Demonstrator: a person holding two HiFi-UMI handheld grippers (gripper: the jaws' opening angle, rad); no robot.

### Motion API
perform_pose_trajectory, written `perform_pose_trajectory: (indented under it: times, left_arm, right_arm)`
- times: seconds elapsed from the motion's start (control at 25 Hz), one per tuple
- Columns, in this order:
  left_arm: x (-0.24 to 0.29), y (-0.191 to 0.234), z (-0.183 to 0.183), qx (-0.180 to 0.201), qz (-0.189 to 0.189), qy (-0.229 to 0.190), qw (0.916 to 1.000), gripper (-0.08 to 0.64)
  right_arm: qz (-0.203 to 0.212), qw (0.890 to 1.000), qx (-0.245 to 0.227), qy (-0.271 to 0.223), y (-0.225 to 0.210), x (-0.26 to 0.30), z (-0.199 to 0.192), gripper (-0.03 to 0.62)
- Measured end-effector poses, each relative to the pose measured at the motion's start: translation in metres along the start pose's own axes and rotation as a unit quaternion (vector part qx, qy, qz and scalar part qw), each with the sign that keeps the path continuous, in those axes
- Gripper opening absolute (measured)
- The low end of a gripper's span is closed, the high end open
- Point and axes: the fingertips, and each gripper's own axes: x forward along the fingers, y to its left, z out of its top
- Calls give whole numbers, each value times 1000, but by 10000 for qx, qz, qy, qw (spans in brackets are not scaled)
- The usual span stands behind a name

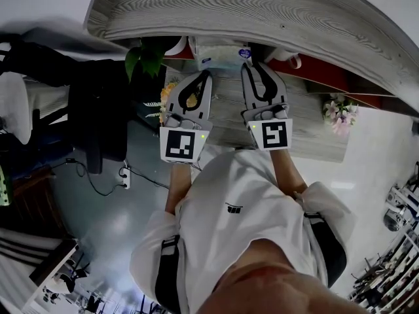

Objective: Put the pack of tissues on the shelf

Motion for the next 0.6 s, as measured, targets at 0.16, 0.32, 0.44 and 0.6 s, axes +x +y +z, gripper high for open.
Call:
perform_pose_trajectory:
  times: [0.16,0.32,0.44,0.6]
  left_arm:
    - [-4,-5,3,15,17,-33,10000,32]
    - [-8,-9,5,33,44,-92,9999,32]
    - [-11,-11,8,12,63,-135,9999,32]
    - [-15,-16,8,53,49,-171,9998,32]
  right_arm:
    - [-9,10000,65,-37,0,-5,5,66]
    - [1,10000,14,-95,1,-11,10,66]
    - [-2,9999,-31,-108,2,-16,16,66]
    - [26,9998,-170,-90,5,-23,23,57]
